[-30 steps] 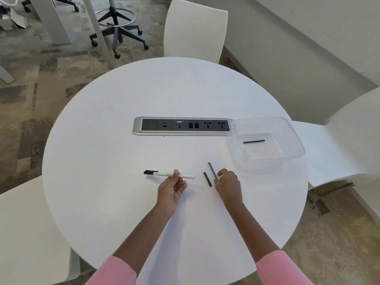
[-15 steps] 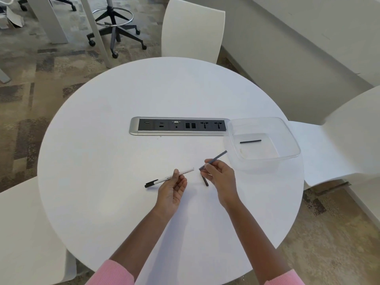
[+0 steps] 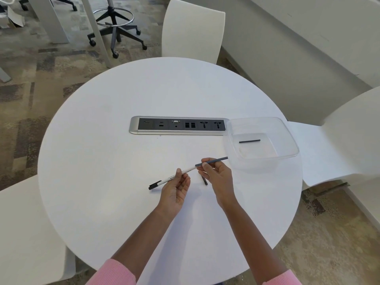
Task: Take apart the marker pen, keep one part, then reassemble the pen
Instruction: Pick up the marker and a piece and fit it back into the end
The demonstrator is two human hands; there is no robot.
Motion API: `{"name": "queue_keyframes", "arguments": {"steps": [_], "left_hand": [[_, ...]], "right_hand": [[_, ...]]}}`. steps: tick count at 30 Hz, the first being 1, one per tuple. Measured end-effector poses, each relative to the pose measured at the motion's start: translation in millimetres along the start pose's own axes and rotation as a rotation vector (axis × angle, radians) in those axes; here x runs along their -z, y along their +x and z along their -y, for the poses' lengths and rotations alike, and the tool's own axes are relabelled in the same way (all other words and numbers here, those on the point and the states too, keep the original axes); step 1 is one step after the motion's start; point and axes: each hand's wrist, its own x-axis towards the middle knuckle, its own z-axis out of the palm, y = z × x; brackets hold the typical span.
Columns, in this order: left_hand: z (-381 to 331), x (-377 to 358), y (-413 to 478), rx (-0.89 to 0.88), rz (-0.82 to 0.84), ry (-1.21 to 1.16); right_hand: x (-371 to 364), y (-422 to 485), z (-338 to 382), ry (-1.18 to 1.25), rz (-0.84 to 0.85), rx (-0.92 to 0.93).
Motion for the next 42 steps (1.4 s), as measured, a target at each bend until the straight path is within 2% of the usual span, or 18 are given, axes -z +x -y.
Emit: {"name": "queue_keyframes", "arguments": {"steps": [5,9,12,17,22,24,29,32,37,42], "left_hand": [[1.2,-0.5,-1.8,-0.002,0.01,0.037],[2.6,-1.9,-3.9,0.004,0.006,0.027],[0.6,-2.3,-4.0,0.008,0.008,0.006],[-2.0,-3.4,-3.3,0.007,0.029,-0.019],[-0.9,-4.5,-4.6,0.022,0.045,-0.026],[-0.5,-3.8,-4.4,0.022,0.043,-0.02],[-1.4,-0.8,-2.9,0.002,0.034,0.066],[-2.8,-0.5,-3.1,-0.002,0.029,0.085],[-7.4,-0.4,-3.1,-0.013,0.027,0.056],[-10.8,0.5,-3.6,-0.019,0.025,0.036]], "right_hand": [[0.4,-0.4,-0.8,-0.055,0.022,-0.028],[0.0,-2.1,-1.8,-0.278,0.061,0.02],[0.7,-4.7,-3.4,-0.461,0.054,0.102],[2.1,-13.3,-9.7,-0.577,-0.014,0.291],[-0.8,-19.7,-14.8,-0.845,0.177,0.403],[-0.3,-19.2,-15.9,-0.861,0.185,0.399],[2.7,-13.5,-10.7,-0.705,0.12,0.302],[5.5,-10.0,-12.0,-0.7,0.05,0.297],[16.2,3.9,-27.5,-0.904,-0.081,0.214],[24.2,11.7,-45.3,-1.09,-0.051,0.065]]}}
